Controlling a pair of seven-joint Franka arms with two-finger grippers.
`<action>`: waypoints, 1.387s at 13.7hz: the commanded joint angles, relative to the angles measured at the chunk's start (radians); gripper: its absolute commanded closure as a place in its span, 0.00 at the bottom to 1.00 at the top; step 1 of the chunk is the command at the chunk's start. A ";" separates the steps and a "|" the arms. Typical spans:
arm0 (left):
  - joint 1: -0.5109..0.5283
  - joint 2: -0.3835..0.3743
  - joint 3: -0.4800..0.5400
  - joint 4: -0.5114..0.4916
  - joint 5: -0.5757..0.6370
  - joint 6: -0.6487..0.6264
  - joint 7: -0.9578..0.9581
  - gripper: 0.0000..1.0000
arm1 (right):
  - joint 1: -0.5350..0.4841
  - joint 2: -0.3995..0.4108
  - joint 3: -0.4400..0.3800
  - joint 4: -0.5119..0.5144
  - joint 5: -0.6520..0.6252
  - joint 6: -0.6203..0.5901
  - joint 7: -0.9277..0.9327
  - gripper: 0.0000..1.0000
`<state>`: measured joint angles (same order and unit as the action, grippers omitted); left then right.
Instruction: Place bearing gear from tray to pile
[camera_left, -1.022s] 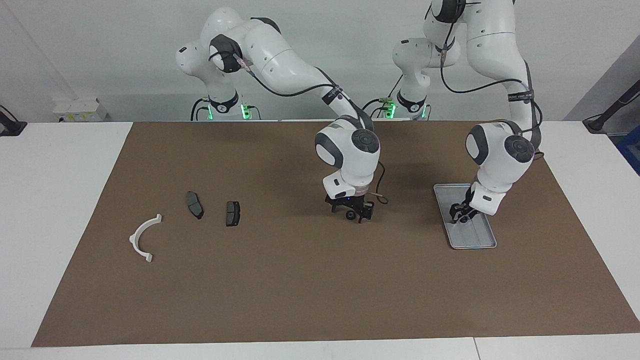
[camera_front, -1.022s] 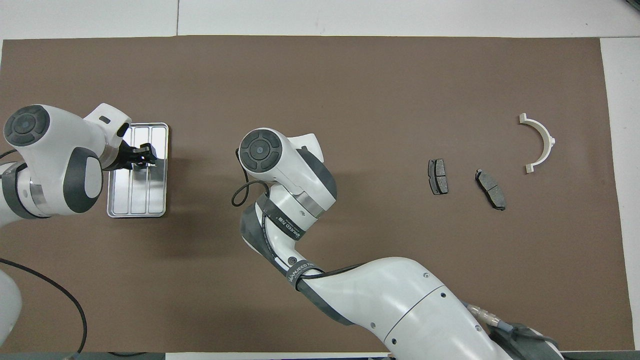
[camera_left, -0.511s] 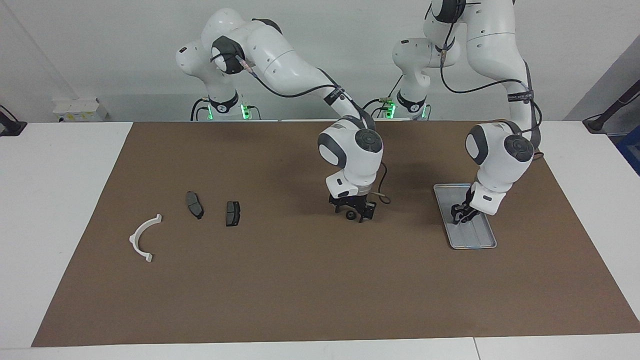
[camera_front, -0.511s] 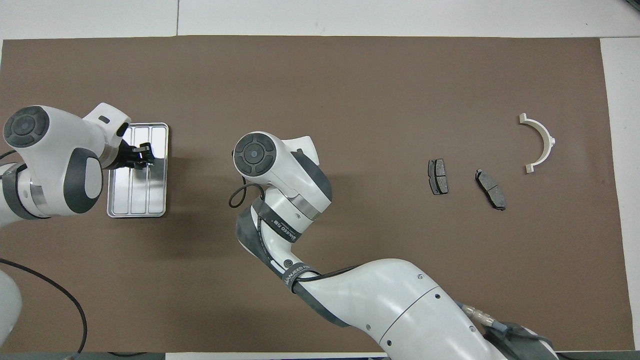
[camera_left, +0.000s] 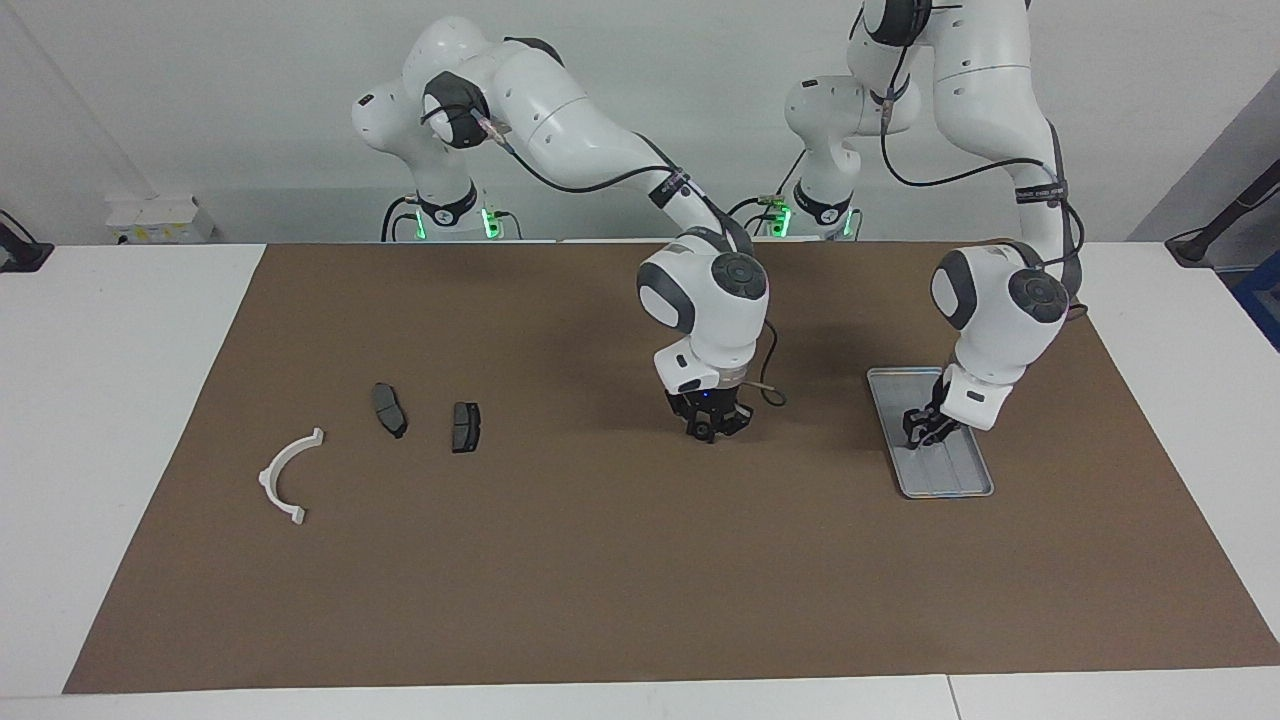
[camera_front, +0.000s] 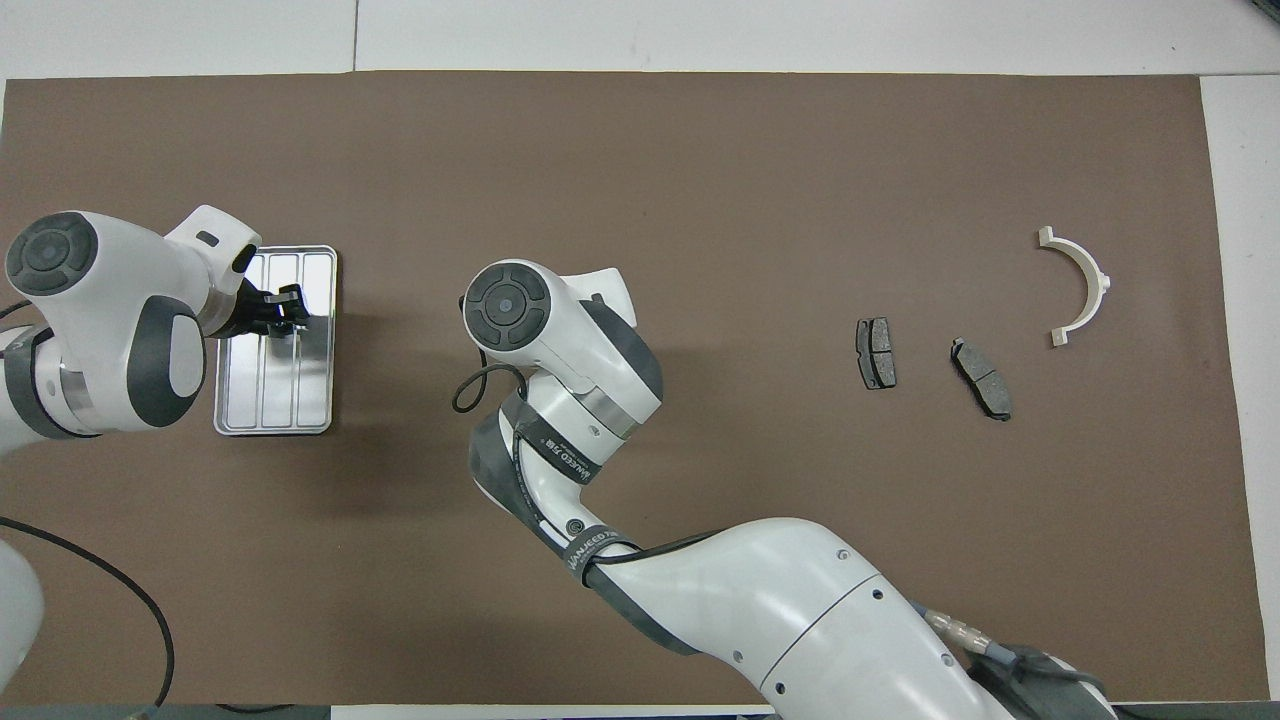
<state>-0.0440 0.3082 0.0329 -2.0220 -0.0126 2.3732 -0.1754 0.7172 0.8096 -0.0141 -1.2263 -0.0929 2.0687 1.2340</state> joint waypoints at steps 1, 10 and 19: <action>0.015 -0.003 -0.008 -0.023 0.011 0.035 0.011 0.49 | -0.016 0.020 -0.012 0.033 -0.022 -0.037 -0.065 1.00; 0.013 0.003 -0.008 -0.017 0.011 0.018 0.011 1.00 | -0.428 -0.072 0.016 0.079 0.079 -0.170 -0.822 1.00; -0.212 0.037 -0.014 0.245 -0.003 -0.244 -0.501 1.00 | -0.613 -0.038 0.016 0.047 0.064 -0.150 -1.110 1.00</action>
<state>-0.1487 0.3133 0.0045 -1.8573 -0.0174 2.1825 -0.4929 0.1276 0.7747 -0.0184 -1.1654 -0.0238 1.9047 0.1524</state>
